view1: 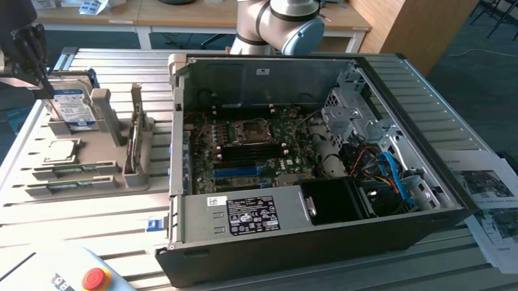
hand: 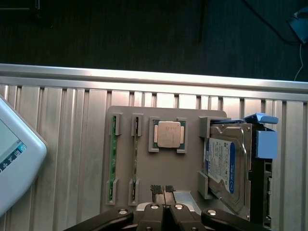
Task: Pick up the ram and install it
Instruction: 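Pick up the ram and move it above insertion slot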
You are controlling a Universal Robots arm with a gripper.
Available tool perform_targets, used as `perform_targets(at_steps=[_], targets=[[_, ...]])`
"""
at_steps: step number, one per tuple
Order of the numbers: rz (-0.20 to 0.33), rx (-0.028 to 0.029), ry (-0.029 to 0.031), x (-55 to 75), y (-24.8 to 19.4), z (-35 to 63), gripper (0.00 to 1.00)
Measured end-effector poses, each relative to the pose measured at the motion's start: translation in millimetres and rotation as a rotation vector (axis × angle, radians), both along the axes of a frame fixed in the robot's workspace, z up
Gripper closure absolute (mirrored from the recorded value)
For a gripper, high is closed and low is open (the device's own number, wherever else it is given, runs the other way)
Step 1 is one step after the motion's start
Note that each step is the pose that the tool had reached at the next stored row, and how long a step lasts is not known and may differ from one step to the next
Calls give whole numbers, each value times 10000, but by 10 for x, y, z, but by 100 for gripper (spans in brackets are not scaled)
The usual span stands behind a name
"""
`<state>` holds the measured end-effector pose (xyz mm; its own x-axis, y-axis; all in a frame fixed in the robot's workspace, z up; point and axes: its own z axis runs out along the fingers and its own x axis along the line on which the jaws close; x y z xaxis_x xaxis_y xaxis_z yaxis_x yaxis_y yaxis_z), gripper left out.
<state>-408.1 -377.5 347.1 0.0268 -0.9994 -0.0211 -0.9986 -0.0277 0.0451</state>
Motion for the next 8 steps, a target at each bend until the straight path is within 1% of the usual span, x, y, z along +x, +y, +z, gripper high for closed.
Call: perform_targets(at_steps=[8], targets=[[0,1,-2,0,0,-1,90]])
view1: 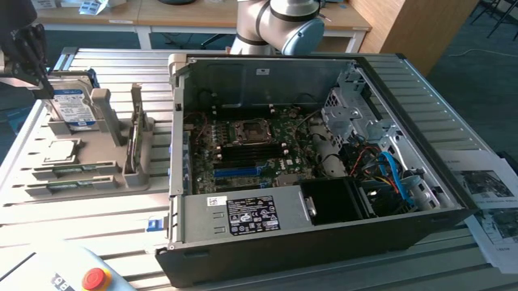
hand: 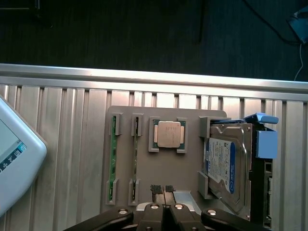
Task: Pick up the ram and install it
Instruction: 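Pick up the ram and move it above insertion slot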
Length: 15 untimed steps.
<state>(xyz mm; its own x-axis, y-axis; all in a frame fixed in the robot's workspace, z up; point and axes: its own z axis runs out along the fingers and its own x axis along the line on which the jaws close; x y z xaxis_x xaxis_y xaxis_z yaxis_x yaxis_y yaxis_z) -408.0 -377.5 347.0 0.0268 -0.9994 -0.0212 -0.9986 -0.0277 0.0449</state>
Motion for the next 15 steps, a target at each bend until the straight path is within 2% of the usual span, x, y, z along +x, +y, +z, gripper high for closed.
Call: perform_targets(at_steps=[5,6,7,8,15], targets=[[0,-1,0,0,0,0,89],[0,0,0,0,0,0,84],[0,0,0,0,0,0,84],[0,-1,0,0,0,0,76],[0,-1,0,0,0,0,76]])
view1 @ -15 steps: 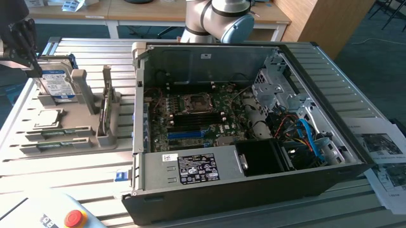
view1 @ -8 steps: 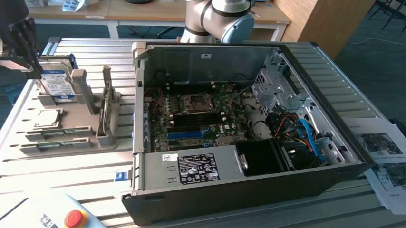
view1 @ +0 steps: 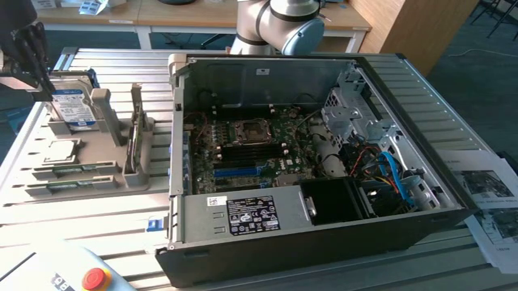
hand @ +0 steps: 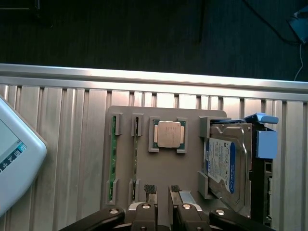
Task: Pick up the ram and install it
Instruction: 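Pick up the ram and move it above insertion slot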
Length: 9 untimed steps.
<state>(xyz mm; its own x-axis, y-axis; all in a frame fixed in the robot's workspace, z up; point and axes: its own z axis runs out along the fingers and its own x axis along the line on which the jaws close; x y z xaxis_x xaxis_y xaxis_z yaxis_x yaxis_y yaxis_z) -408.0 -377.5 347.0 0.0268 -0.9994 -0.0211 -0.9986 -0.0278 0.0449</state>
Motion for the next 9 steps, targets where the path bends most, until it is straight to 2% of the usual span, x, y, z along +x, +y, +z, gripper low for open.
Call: perform_targets(at_steps=[4,9], targets=[[0,0,0,0,-24,0,76],[0,0,-1,0,-76,0,76]])
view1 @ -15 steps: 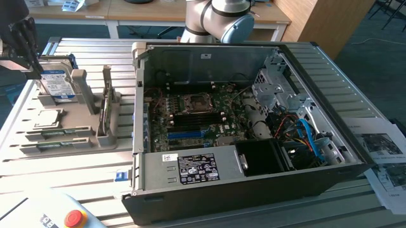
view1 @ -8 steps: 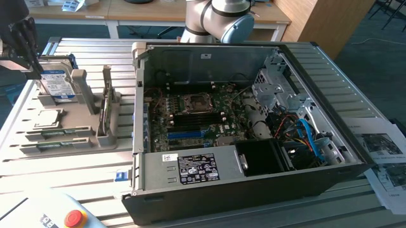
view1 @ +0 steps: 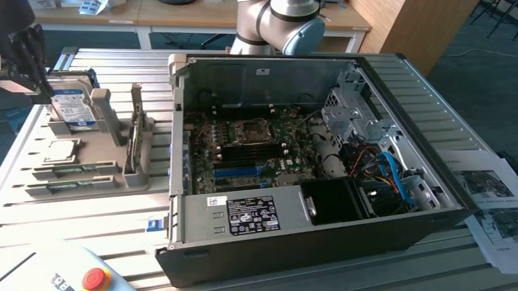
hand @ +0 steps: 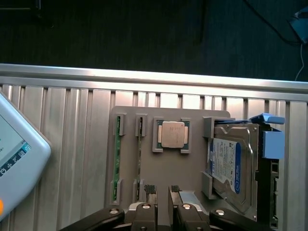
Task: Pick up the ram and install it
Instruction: 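Pick up the ram and move it above insertion slot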
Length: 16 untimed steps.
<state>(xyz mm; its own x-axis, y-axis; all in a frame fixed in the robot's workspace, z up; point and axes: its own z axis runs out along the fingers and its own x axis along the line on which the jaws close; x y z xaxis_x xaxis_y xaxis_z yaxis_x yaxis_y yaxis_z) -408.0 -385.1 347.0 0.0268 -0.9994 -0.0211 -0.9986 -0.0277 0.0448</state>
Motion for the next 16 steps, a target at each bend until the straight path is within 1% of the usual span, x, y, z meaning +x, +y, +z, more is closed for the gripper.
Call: perform_targets(at_steps=[1,6,10,16], targets=[[0,0,1,0,-6,0,76],[0,1,0,0,-6,-2,76],[0,1,1,0,-10,-46,76],[-1,0,1,0,-21,-137,76]])
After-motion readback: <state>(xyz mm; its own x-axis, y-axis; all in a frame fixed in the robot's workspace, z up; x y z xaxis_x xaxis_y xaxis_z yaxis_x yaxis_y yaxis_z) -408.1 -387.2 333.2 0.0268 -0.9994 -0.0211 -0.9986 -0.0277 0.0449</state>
